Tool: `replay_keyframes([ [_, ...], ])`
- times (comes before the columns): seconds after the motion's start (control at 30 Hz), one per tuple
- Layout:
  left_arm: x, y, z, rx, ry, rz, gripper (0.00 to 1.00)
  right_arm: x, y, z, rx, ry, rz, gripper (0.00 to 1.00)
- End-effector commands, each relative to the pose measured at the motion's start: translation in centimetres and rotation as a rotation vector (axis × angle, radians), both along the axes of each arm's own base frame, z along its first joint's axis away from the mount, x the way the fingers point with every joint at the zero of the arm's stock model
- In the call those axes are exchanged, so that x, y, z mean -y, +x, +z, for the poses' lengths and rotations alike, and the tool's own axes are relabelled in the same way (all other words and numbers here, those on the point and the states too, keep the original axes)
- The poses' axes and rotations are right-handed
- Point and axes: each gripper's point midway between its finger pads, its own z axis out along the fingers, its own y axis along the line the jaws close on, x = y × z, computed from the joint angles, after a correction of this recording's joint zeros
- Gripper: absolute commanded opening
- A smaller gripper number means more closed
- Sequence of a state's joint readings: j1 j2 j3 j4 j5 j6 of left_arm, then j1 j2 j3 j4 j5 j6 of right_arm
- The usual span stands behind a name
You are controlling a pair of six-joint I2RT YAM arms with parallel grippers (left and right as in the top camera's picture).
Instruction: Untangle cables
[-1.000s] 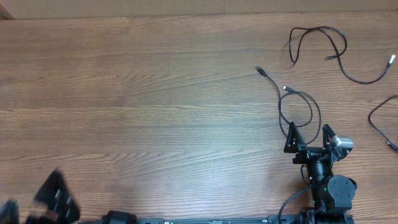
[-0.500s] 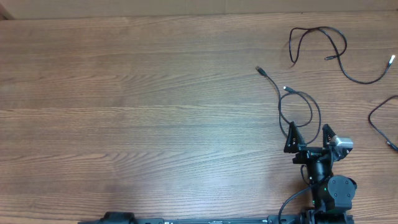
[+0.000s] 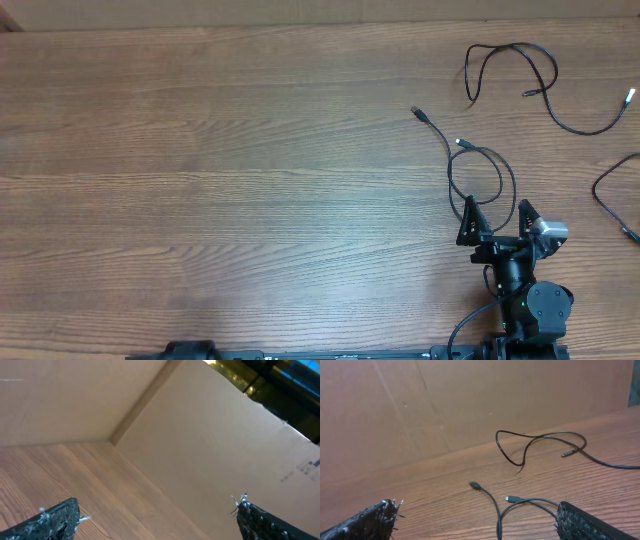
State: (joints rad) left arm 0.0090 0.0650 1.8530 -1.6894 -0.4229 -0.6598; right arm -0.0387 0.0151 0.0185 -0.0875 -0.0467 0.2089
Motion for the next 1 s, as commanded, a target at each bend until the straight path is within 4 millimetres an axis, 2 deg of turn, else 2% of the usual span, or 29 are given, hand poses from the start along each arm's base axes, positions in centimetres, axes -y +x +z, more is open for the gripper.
replay_keyframes([
  [0.0, 0.1, -0.6, -0.4, 0.029, -0.015, 0.002, 1.00, 0.2, 0.0, -0.3, 0.000, 0.004, -0.010, 1.00],
  [0.37, 0.1, -2.0, -0.7, 0.085, -0.014, 0.002, 0.99, 0.2, 0.0, -0.3, 0.000, 0.004, -0.010, 1.00],
  [0.97, 0.1, -2.0, -0.7, 0.085, -0.014, 0.002, 0.99, 0.2, 0.0, -0.3, 0.000, 0.004, -0.010, 1.00],
])
